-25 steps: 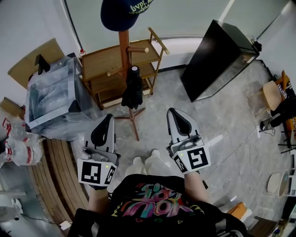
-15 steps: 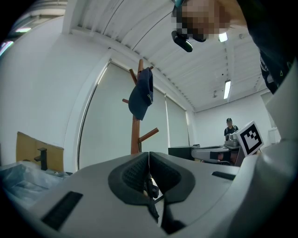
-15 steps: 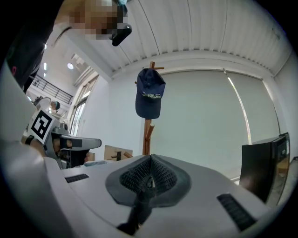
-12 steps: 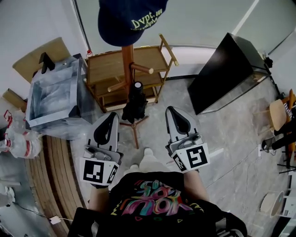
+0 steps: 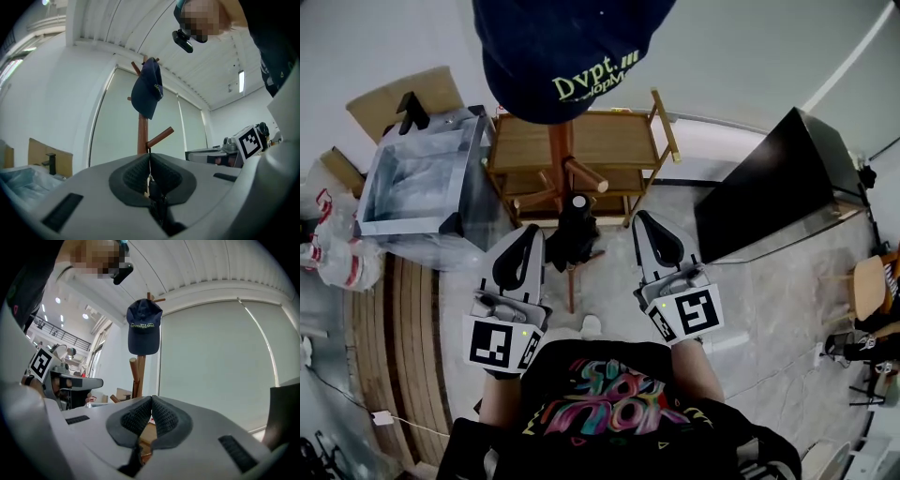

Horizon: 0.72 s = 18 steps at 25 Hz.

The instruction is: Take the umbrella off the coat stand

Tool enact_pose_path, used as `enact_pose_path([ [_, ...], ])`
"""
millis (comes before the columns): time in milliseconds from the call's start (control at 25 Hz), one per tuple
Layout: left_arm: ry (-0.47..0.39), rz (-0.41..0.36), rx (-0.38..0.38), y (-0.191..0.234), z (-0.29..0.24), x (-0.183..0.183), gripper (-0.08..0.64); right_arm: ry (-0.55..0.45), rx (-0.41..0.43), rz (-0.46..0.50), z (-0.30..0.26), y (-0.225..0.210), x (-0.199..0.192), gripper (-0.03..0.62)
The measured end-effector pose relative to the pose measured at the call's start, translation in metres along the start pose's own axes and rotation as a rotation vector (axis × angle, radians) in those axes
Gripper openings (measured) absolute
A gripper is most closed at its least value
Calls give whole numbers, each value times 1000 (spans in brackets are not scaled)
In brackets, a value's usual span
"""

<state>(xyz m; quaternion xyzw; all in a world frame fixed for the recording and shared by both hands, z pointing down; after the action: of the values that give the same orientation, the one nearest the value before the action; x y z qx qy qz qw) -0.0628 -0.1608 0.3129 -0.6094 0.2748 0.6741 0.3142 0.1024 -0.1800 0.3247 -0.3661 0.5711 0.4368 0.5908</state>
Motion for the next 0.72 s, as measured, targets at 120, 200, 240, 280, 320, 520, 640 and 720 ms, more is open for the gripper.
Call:
enact_pose_path([
  [120, 6, -2, 13, 2, -3, 1, 26, 5, 26, -10, -7, 2, -4, 14],
  [200, 13, -6, 14, 2, -3, 1, 25, 4, 34, -15, -10, 4, -4, 14],
  [240, 17, -6, 12, 3, -4, 1, 26, 4, 36, -17, -11, 4, -4, 14],
  [280, 22, -5, 10, 3, -4, 0, 26, 5, 36, -20, -12, 5, -4, 14],
  [320, 28, -3, 8, 4, -4, -1, 26, 8, 36, -24, -13, 6, -5, 14],
  [520, 64, 0, -11, 5, -9, -14, 26, 21, 35, -25, -17, 6, -7, 14],
  [640, 69, 14, -30, 3, -10, -23, 26, 26, 37, -30, -17, 5, -10, 14],
  [720, 69, 30, -43, 3, -11, -27, 26, 24, 37, -37, -17, 4, -11, 14],
])
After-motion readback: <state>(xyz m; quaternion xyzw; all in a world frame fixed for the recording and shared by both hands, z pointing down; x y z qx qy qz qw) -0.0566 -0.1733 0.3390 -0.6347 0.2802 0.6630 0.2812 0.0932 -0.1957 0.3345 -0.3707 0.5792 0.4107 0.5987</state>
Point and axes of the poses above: the fingertips, and each gripper's own axes: z backward along the fingers, y to its left, x out of its top, the point moved 2 cm from there along z, backward along the fingers, and after that the axes turned 10 degrees about -x, right-handed, at the moved point
